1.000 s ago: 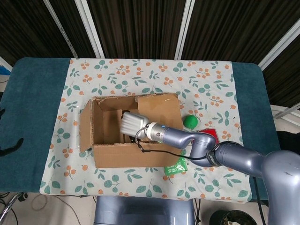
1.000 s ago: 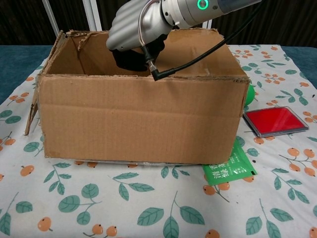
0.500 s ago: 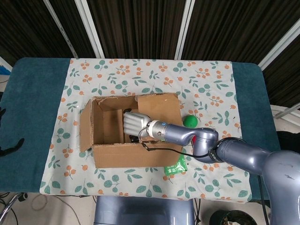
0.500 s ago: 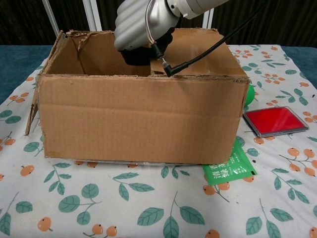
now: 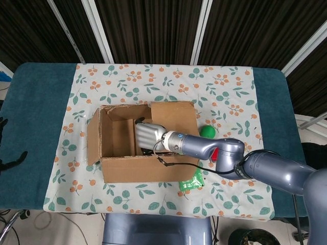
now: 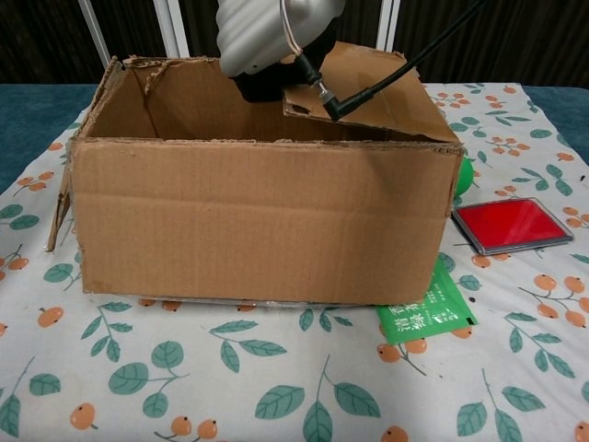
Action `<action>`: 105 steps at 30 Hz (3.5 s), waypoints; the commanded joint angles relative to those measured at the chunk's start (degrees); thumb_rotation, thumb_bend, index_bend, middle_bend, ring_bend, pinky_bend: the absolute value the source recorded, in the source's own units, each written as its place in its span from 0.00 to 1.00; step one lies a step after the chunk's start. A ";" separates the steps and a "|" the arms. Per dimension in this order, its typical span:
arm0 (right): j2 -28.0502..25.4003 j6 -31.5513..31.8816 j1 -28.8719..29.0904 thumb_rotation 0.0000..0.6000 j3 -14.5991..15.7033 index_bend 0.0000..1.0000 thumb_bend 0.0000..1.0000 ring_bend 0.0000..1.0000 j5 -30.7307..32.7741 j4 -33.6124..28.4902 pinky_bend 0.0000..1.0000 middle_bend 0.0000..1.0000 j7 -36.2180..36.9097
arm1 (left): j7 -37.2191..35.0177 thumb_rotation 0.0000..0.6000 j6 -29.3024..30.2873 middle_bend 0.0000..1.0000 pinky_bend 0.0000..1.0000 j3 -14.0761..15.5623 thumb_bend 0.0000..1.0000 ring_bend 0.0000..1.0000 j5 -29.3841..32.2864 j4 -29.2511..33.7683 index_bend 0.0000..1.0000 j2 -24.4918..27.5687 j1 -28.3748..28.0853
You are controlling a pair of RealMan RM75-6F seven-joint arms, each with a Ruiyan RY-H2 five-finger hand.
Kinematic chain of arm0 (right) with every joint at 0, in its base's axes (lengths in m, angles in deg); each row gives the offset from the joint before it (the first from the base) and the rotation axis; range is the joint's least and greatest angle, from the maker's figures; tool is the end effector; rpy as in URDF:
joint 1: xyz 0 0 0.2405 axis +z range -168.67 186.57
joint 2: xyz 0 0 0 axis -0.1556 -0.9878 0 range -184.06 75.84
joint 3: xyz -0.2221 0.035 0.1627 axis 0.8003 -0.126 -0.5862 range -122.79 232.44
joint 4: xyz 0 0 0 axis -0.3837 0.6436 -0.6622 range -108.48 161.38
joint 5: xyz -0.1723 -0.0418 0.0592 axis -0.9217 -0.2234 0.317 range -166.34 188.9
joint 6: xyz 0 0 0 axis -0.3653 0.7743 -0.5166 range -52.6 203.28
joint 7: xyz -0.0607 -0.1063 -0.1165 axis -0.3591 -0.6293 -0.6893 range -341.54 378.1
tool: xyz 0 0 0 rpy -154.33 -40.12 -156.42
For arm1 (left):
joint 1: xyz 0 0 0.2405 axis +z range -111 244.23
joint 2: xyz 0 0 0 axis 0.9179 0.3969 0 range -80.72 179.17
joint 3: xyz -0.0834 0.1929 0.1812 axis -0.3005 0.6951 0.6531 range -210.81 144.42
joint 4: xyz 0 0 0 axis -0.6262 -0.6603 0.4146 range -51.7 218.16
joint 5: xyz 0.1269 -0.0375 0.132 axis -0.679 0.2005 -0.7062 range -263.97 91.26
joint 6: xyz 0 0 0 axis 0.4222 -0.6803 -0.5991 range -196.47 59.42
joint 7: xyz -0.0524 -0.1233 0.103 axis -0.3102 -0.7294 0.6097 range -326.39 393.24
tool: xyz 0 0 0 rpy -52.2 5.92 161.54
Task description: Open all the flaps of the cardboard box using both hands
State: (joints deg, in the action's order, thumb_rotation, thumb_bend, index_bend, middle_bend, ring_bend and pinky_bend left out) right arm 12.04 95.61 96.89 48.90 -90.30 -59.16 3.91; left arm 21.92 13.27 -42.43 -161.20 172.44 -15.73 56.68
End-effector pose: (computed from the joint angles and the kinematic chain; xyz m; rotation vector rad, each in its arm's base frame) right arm 0.0781 -0.4069 0.0499 2.5089 0.6767 0.4380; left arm -0.3317 0.2542 0.2130 -1.1583 -1.0115 -1.0660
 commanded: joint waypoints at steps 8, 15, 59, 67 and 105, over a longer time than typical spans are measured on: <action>-5.69 -2.82 0.14 1.00 -0.69 0.75 1.00 0.42 1.35 -3.87 0.32 0.58 -4.28 | -0.39 1.00 0.02 0.00 0.00 0.09 0.21 0.00 -0.82 0.25 0.00 0.19 0.19; -9.66 -5.37 -0.11 1.00 -1.27 0.75 1.00 0.42 2.51 -6.23 0.32 0.59 -7.52 | -0.62 1.00 -0.17 0.00 0.00 0.24 0.21 0.00 -1.48 0.18 0.00 0.28 0.20; -21.25 -9.48 -4.70 1.00 -4.44 0.75 1.00 0.42 6.81 -8.65 0.31 0.57 -17.30 | -0.81 1.00 -0.59 0.00 0.00 0.02 0.21 0.00 -2.05 0.48 0.00 0.56 0.52; -21.96 -8.63 -7.23 1.00 -4.27 0.75 1.00 0.42 7.58 -8.57 0.31 0.57 -19.27 | -0.79 1.00 -0.54 0.00 0.00 0.01 0.21 0.00 -2.17 0.56 0.00 0.57 0.59; -21.60 2.73 -18.83 1.00 -1.99 0.54 0.69 0.33 24.74 -2.37 0.26 0.41 -34.79 | -0.34 1.00 -0.45 0.00 0.00 -0.11 0.21 0.00 -2.25 0.59 0.00 0.45 0.75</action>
State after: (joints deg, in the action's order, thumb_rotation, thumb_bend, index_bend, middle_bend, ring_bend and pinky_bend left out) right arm -9.80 96.95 78.86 46.55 -66.99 -61.27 -29.79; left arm 21.59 12.82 -42.54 -163.46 173.04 -15.28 57.43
